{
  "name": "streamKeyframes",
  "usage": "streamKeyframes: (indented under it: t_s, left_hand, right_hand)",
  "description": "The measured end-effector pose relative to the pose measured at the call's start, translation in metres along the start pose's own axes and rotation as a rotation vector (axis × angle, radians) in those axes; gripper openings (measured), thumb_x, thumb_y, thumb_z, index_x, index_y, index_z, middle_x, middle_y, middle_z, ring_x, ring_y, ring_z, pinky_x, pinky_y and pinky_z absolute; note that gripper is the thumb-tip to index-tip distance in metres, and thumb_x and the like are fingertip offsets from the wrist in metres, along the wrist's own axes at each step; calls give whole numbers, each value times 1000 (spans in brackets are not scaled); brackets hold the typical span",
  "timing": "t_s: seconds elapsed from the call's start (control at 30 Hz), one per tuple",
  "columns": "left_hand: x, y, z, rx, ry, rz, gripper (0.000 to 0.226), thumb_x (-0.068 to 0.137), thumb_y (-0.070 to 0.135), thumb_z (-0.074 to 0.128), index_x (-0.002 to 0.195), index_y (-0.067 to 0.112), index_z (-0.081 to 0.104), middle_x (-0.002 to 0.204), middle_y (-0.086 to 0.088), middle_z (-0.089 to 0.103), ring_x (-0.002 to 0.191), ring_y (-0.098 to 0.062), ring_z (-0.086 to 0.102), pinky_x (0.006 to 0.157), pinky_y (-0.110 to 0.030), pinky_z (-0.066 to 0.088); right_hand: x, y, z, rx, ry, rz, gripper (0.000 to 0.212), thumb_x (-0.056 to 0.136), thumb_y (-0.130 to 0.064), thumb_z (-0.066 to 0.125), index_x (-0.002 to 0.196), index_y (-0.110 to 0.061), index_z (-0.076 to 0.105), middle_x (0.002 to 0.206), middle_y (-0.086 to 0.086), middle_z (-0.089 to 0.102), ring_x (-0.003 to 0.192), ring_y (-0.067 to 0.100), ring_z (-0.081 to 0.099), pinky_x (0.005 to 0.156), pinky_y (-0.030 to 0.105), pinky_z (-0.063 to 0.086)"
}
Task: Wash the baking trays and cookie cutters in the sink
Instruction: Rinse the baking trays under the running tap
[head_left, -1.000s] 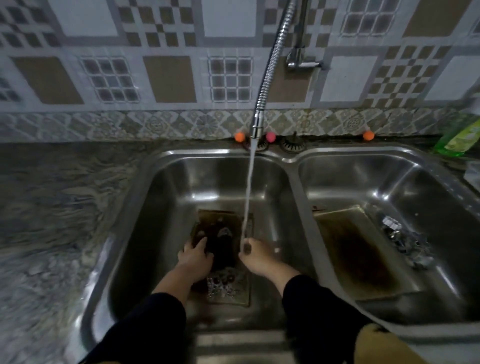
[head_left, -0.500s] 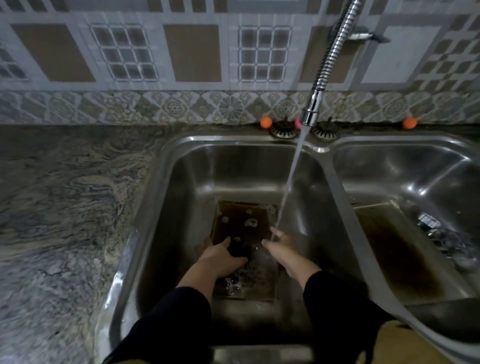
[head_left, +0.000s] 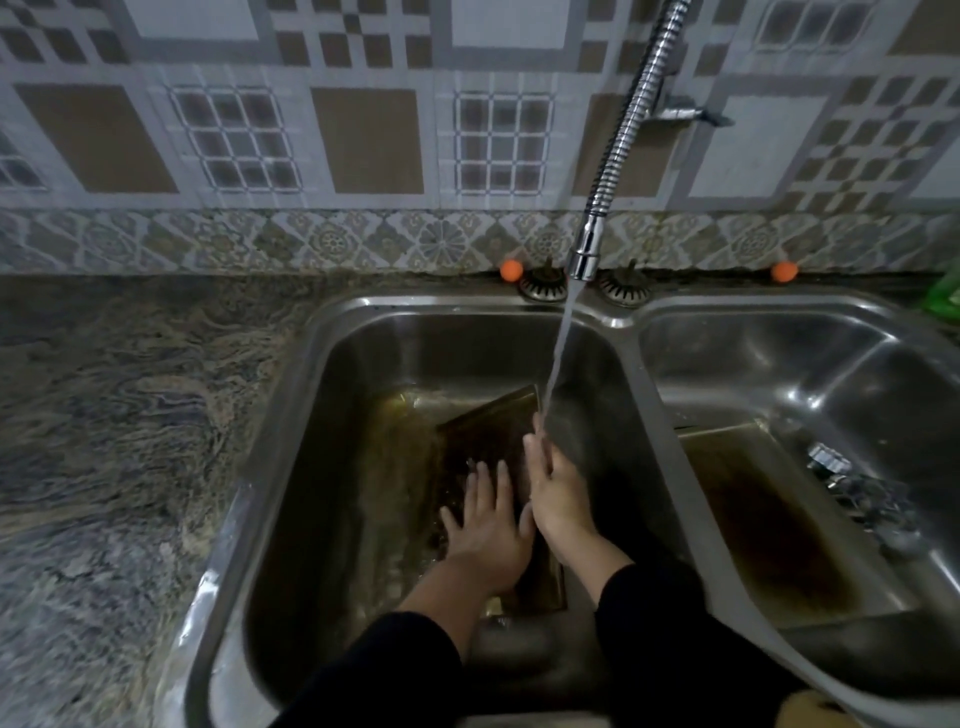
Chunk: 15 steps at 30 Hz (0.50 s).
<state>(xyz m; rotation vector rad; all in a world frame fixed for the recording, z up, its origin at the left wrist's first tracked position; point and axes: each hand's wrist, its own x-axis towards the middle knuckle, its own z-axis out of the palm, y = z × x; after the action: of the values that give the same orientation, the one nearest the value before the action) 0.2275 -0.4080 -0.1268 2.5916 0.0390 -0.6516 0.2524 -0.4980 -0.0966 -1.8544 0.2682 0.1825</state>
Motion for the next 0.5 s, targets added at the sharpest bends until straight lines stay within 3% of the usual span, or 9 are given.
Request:
streamKeyframes:
  t_s: [0.07, 0.2, 0.33, 0.4, 0.5]
  left_hand:
    - [3, 13, -6, -19, 74, 104, 64, 101, 49, 11, 150, 23, -19, 157, 2, -27, 143, -15, -26, 117, -52, -12]
    - [15, 32, -31, -37, 286, 219, 56, 100, 50, 12, 151, 36, -10, 159, 12, -16, 145, -11, -20, 116, -55, -9]
    - [20, 38, -55, -113, 333, 300, 52, 101, 49, 13, 150, 43, 0, 160, 15, -5, 147, -10, -12, 119, -49, -7]
    - [21, 35, -58, -87, 355, 301, 53, 101, 48, 14, 152, 38, 1, 161, 14, -3, 147, -11, -10, 120, -46, -7]
    - [18, 27, -60, -127, 406, 157, 60, 101, 50, 14, 154, 26, -1, 162, 4, -10, 147, -15, -13, 120, -39, -7]
  right_hand:
    - [-2, -8, -9, 56, 5, 5, 46, 99, -46, 31, 142, -33, 39, 143, -4, 48, 128, 11, 45, 97, 22, 33]
    - [-16, -27, -31, 38, -68, -67, 44, 99, -50, 27, 142, -45, 32, 147, -10, 40, 133, 8, 37, 97, 23, 28]
    - [-32, -35, -52, -15, -12, -180, 46, 98, -50, 29, 143, -44, 31, 149, -9, 38, 135, 7, 33, 100, 22, 25]
    - [-37, -37, -61, 0, 31, -200, 48, 96, -52, 31, 143, -44, 31, 148, -8, 39, 137, 12, 33, 102, 24, 25]
    - [-44, -40, -69, 22, 100, -235, 50, 93, -54, 33, 143, -46, 32, 149, -9, 38, 137, 13, 33, 101, 24, 26]
